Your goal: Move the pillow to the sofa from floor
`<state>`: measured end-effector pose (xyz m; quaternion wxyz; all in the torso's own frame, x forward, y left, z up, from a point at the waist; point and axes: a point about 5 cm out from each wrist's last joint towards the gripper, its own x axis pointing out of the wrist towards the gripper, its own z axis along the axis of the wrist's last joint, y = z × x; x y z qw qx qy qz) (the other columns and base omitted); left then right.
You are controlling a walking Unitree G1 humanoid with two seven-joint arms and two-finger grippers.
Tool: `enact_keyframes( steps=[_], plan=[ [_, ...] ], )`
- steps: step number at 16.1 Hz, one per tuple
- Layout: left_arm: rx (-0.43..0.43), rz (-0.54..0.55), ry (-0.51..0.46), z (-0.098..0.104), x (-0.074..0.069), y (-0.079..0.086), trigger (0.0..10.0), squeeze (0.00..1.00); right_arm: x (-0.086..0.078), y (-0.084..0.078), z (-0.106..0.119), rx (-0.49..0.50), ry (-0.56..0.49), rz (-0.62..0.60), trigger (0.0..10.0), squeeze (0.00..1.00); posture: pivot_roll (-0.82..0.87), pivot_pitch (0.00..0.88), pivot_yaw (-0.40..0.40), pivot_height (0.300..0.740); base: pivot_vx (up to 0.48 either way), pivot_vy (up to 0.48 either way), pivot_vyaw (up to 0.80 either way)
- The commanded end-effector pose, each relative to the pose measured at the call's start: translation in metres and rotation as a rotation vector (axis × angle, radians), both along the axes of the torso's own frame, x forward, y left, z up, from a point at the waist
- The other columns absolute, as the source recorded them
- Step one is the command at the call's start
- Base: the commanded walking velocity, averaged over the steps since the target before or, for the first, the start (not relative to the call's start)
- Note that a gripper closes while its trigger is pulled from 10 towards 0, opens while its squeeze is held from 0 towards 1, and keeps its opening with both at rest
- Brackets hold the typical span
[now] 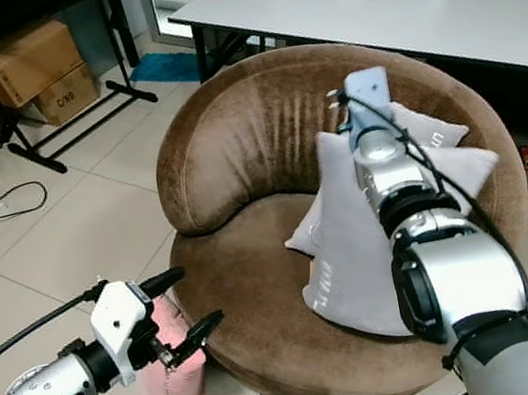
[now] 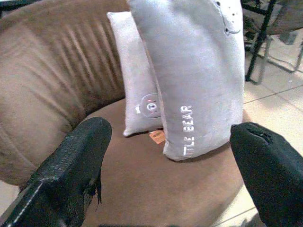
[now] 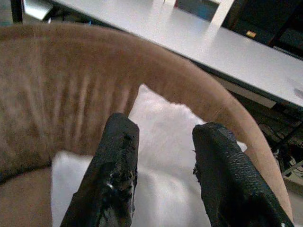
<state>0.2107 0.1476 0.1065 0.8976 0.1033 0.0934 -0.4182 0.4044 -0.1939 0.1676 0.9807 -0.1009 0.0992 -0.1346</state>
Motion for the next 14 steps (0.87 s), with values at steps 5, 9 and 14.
enact_keyframes(
  steps=[5, 9, 14],
  plan=[
    [-0.020, 0.075, 0.011, 0.005, 0.009, 0.001, 10.0, 0.00, 0.003, -0.006, 0.015, 0.092, -0.112, 0.029, 10.0, 0.00, 0.03, 0.000, -0.042, 0.740, 0.000, 0.000, 0.00],
    [-0.047, 0.212, -0.107, 0.008, 0.021, -0.001, 10.0, 0.00, -0.021, -0.009, -0.002, 0.191, -0.246, 0.115, 10.0, 0.00, 0.00, 0.000, -0.017, 0.740, 0.000, 0.000, 0.00],
    [-0.087, 0.468, -0.163, 0.007, 0.015, 0.014, 10.0, 0.00, -0.085, -0.001, -0.001, 0.236, -0.349, 0.203, 10.0, 0.00, -0.03, 0.000, -0.032, 0.740, 0.000, 0.000, 0.00]
  ],
)
